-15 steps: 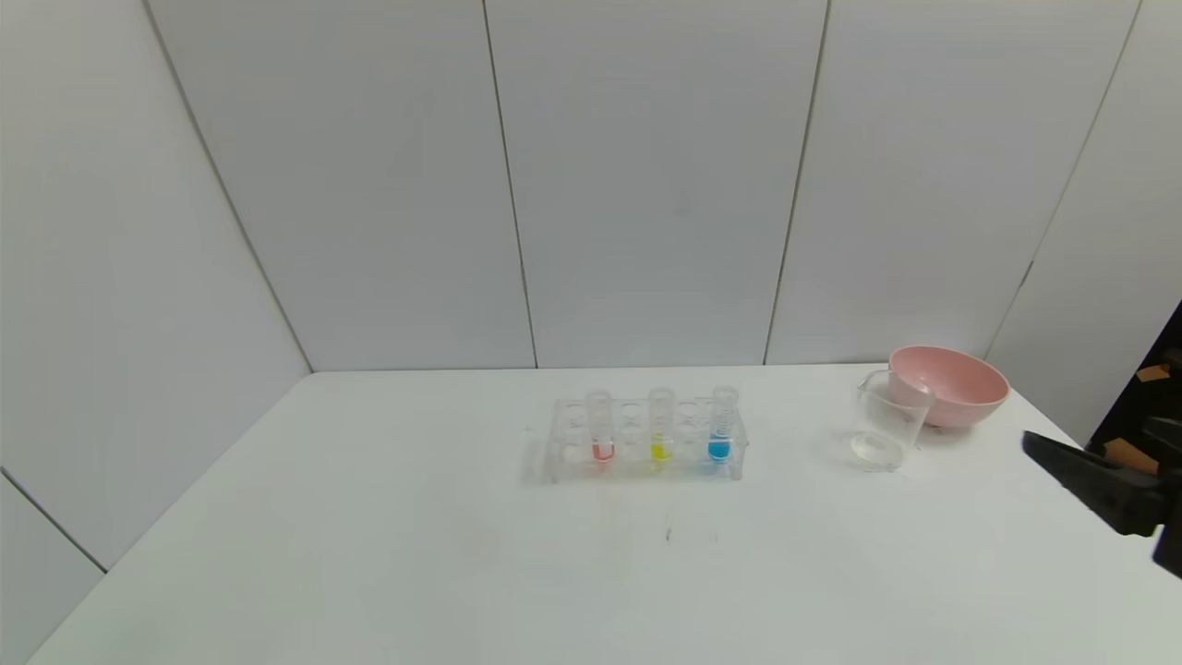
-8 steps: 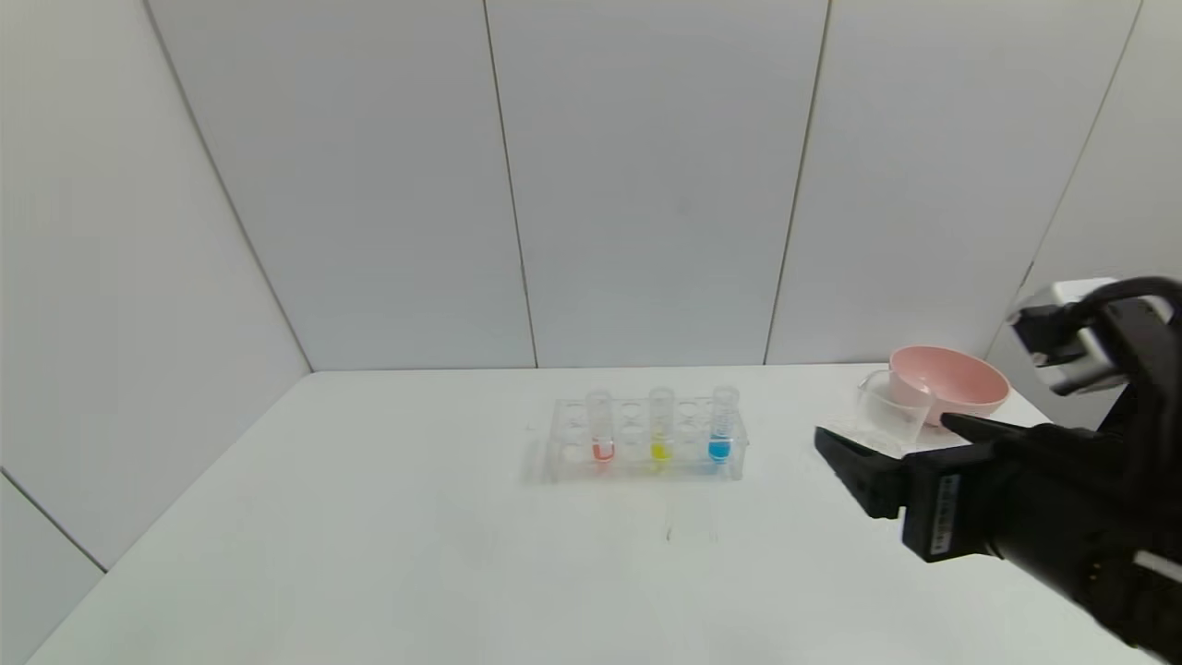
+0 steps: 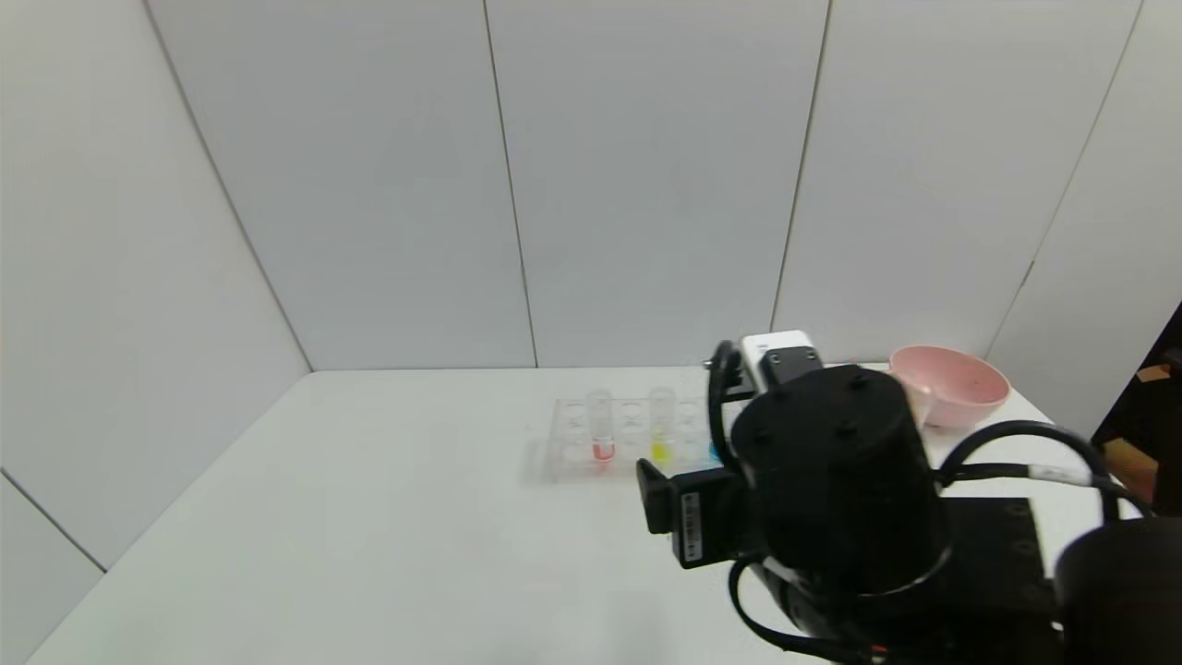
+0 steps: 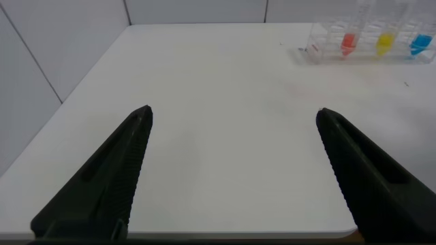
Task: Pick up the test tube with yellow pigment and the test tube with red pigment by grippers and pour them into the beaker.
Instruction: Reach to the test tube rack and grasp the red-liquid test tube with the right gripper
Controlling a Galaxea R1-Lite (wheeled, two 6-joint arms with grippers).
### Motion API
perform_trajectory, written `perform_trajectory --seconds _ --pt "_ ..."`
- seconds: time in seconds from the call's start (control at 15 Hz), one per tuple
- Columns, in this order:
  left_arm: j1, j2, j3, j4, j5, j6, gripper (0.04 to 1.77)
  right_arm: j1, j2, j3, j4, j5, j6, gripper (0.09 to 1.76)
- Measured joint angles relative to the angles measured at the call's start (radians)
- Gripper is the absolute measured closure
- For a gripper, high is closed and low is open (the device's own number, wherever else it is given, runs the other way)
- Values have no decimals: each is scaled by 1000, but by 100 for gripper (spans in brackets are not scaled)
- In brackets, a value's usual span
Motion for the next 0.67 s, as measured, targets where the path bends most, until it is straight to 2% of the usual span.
perform_trajectory --seconds 0.33,0.67 --pt "0 0 0 0 0 0 9 3 228 -211 23 2 4 14" --pt "0 0 0 0 0 0 9 -16 387 -424 101 6 2 14"
